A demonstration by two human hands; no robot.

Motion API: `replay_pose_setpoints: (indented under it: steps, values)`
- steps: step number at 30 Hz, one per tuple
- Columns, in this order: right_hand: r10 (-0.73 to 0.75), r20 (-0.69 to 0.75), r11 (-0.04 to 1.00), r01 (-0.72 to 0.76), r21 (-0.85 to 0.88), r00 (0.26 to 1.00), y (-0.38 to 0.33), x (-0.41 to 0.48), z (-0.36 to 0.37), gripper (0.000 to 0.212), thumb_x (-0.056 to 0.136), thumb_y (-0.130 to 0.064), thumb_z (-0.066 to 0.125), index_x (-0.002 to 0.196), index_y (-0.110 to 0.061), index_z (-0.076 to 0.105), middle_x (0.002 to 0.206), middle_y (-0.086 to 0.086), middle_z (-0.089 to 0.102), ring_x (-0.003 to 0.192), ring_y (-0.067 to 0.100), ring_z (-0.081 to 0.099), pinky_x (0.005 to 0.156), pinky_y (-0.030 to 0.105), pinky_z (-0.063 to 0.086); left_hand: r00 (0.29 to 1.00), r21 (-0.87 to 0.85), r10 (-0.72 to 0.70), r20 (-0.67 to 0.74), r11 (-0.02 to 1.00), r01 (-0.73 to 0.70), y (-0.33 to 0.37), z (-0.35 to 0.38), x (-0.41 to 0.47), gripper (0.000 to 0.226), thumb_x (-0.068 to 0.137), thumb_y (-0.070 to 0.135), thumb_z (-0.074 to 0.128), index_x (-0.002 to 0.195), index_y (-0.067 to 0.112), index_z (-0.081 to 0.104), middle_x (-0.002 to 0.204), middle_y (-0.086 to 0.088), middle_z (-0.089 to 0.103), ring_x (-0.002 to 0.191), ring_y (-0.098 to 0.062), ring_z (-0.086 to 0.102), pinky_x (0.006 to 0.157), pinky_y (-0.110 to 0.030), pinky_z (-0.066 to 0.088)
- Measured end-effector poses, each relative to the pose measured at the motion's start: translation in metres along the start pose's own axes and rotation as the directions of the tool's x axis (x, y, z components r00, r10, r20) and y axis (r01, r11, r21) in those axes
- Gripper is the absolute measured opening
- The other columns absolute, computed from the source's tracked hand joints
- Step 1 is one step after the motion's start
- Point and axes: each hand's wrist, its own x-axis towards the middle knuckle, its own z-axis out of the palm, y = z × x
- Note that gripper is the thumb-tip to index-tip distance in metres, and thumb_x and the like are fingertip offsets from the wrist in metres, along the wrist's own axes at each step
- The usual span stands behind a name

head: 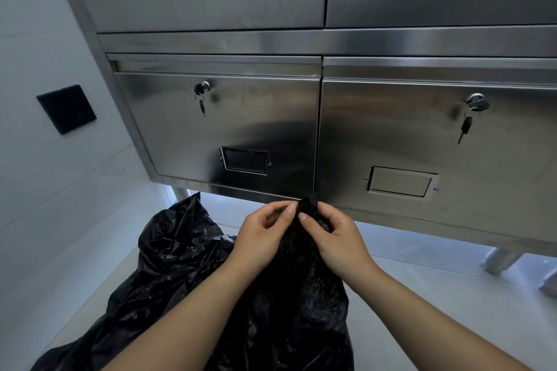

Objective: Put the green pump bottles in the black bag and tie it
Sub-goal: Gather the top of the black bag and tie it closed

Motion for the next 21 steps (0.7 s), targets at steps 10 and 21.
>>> replay_pose_setpoints:
  steps: [10,21]
  values:
    - [0.117,-0.107,0.991,-0.110,0.075,0.987,-0.001,0.002,-0.003,0.006,0.083,-0.033,0.066,0.084,-0.032,0.072,0.084,-0.008,0.072,0.079,0.003,0.068,0.070,0.018,0.052,0.996,0.101,0.051,-0.079,0.994,-0.042,-0.001,-0.004,0.002,0.007,0.081,0.015,0.070,0.082,0.022,0.072,0.068,0.005,0.069,0.060,-0.005,0.067,0.056,-0.013,0.050]
    - [0.208,-0.172,0.976,-0.194,0.098,0.963,-0.003,0.009,-0.007,0.013,0.087,-0.030,0.063,0.077,-0.024,0.068,0.081,0.006,0.072,0.072,0.016,0.066,0.070,0.032,0.052,0.999,0.176,0.029,0.037,0.984,-0.035,-0.002,-0.017,0.000,0.016,0.084,0.023,0.066,0.069,0.025,0.063,0.086,-0.005,0.070,0.065,-0.008,0.063,0.066,-0.022,0.051]
